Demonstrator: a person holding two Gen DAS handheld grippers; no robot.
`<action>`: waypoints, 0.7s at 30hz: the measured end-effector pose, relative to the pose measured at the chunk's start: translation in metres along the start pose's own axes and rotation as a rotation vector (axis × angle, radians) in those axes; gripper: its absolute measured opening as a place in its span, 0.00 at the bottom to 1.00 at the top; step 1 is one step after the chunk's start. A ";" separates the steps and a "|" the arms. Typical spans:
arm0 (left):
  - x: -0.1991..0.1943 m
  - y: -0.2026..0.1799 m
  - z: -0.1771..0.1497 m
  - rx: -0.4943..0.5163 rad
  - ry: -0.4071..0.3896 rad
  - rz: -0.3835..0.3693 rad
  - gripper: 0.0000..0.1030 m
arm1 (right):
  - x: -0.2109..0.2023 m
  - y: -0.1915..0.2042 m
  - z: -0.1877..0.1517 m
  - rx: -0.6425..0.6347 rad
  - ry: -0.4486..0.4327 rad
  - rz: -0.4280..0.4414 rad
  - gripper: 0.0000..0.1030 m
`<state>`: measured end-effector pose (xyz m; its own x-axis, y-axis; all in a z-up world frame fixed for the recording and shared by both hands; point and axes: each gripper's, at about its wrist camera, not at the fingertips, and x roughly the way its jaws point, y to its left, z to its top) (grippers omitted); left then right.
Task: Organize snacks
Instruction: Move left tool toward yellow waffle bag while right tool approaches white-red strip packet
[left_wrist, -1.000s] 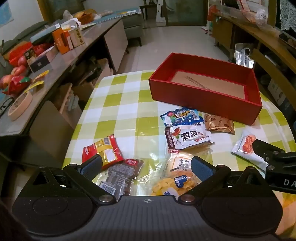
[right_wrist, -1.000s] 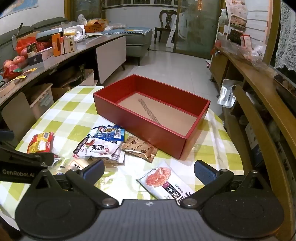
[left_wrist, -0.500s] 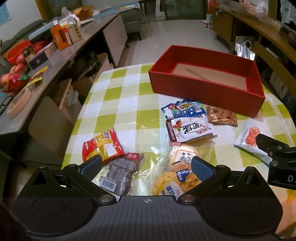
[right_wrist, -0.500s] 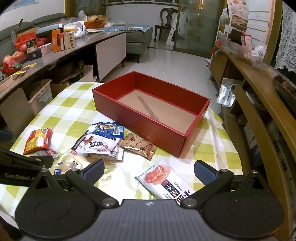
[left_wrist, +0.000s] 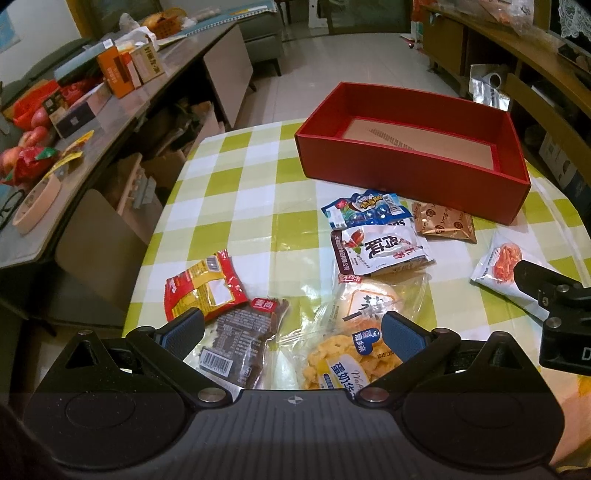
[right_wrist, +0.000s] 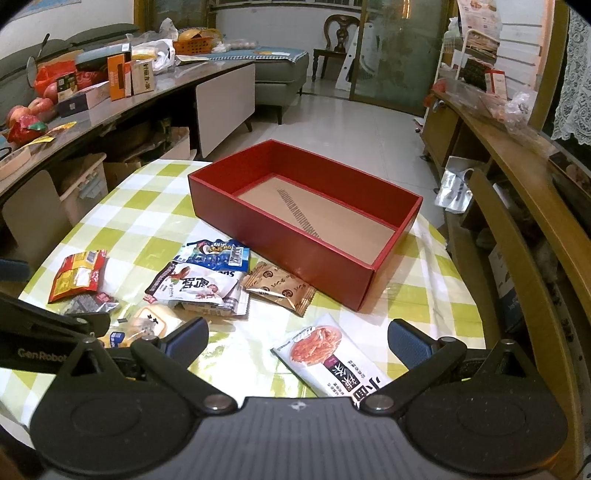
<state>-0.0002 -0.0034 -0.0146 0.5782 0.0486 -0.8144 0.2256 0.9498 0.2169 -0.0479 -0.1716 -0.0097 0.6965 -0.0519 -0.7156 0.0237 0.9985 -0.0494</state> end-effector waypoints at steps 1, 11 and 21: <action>0.000 0.000 0.000 0.000 0.000 -0.001 1.00 | 0.000 0.001 0.000 -0.002 0.002 0.001 1.00; 0.000 0.000 0.000 0.000 0.001 -0.001 1.00 | 0.003 0.003 -0.001 -0.017 0.014 0.011 1.00; 0.002 0.002 -0.003 0.009 0.009 0.002 1.00 | 0.005 0.006 -0.004 -0.041 0.036 0.025 1.00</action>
<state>-0.0010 -0.0005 -0.0174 0.5715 0.0538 -0.8188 0.2311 0.9469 0.2235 -0.0475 -0.1664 -0.0166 0.6702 -0.0280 -0.7417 -0.0234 0.9980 -0.0588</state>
